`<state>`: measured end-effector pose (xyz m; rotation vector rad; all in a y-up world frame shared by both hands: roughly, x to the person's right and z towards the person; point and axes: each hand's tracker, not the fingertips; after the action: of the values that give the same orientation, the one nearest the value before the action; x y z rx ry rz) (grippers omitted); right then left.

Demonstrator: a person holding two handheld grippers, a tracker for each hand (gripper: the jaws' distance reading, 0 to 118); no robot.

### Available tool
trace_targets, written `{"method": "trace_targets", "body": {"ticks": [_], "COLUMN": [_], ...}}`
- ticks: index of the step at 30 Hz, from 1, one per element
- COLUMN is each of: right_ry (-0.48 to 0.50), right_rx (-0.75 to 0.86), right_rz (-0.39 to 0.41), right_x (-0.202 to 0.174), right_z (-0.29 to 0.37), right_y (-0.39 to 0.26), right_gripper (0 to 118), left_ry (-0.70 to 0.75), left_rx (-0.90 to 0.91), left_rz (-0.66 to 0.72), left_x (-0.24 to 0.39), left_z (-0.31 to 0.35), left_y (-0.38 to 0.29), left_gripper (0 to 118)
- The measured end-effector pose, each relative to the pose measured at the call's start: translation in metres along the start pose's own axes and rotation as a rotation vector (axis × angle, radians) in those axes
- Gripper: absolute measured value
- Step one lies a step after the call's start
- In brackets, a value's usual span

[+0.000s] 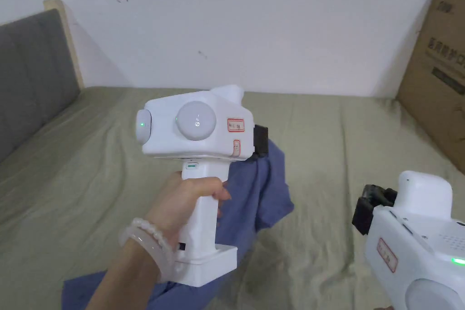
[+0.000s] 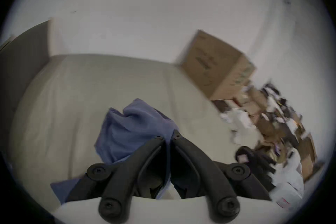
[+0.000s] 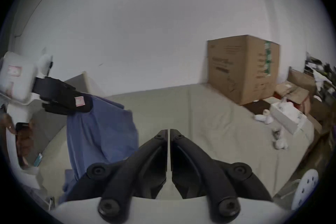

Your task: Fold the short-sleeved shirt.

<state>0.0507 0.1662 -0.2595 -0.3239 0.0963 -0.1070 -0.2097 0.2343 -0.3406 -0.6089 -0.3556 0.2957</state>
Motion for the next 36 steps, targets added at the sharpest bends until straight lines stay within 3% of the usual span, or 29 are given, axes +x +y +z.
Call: {"method": "trace_targets", "body": {"ticks": [4,7,11,14,18,19,20,22,23,24,27,28,29,30,31,33,36], "right_ry": [-0.129,-0.196,-0.231,-0.236,-0.212,-0.206,-0.2,-0.18,-0.165,-0.157,-0.134,-0.126,-0.111,-0.101,-0.091,-0.071,-0.041], "right_rx": [0.05,0.049,0.019,-0.017,-0.057,-0.065,-0.07,-0.081,-0.085,-0.088,-0.102,-0.107,-0.111,-0.114,-0.122,-0.136,-0.178], "right_rz": [-0.038,-0.044,-0.095,-0.109,-0.108,-0.102,-0.097,-0.092,-0.089,-0.083,-0.048,-0.042,-0.037,-0.035,-0.032,-0.02,0.002], "right_x": [0.052,0.078,0.103,0.107,0.102,0.099,0.096,0.089,0.085,0.082,0.07,0.067,0.063,0.06,0.057,0.05,0.04], "right_z": [0.023,0.031,0.031,0.024,0.016,0.013,0.011,0.008,0.006,0.005,0.001,0.0,-0.001,-0.002,-0.004,-0.007,-0.016], "right_y": [0.009,0.009,-0.002,-0.012,-0.021,-0.022,-0.023,-0.024,-0.024,-0.025,-0.025,-0.025,-0.026,-0.027,-0.028,-0.034,-0.046], "right_gripper": [4,4,4,4,4,4,4,4,4,4,4,4,4,4,4,4,4], "left_ry": [-0.063,-0.091,0.034,0.033,0.083,0.075,0.069,0.057,0.064,0.07,0.059,0.061,0.077,0.087,0.12,0.269,0.336], "left_rx": [-0.008,-0.142,-0.406,-0.565,-0.536,-0.513,-0.514,-0.512,-0.515,-0.506,-0.428,-0.411,-0.386,-0.363,-0.342,-0.301,-0.307], "left_rz": [-0.013,-0.005,-0.04,-0.002,-0.033,-0.038,-0.052,-0.093,-0.104,-0.101,-0.039,-0.013,0.015,0.028,0.021,-0.002,-0.002], "left_x": [0.052,0.065,0.065,0.057,0.058,0.059,0.06,0.063,0.064,0.061,0.047,0.039,0.03,0.021,0.011,-0.01,-0.047], "left_z": [-0.026,-0.065,-0.131,-0.161,-0.164,-0.159,-0.156,-0.153,-0.15,-0.144,-0.12,-0.111,-0.101,-0.092,-0.083,-0.069,-0.051], "left_y": [-0.013,-0.061,-0.158,-0.219,-0.244,-0.239,-0.234,-0.226,-0.222,-0.216,-0.194,-0.187,-0.18,-0.175,-0.172,-0.177,-0.196], "left_gripper": [1,1,1,1,3,14,35,96,106,107,102,81,53,17,0,0,0]}}
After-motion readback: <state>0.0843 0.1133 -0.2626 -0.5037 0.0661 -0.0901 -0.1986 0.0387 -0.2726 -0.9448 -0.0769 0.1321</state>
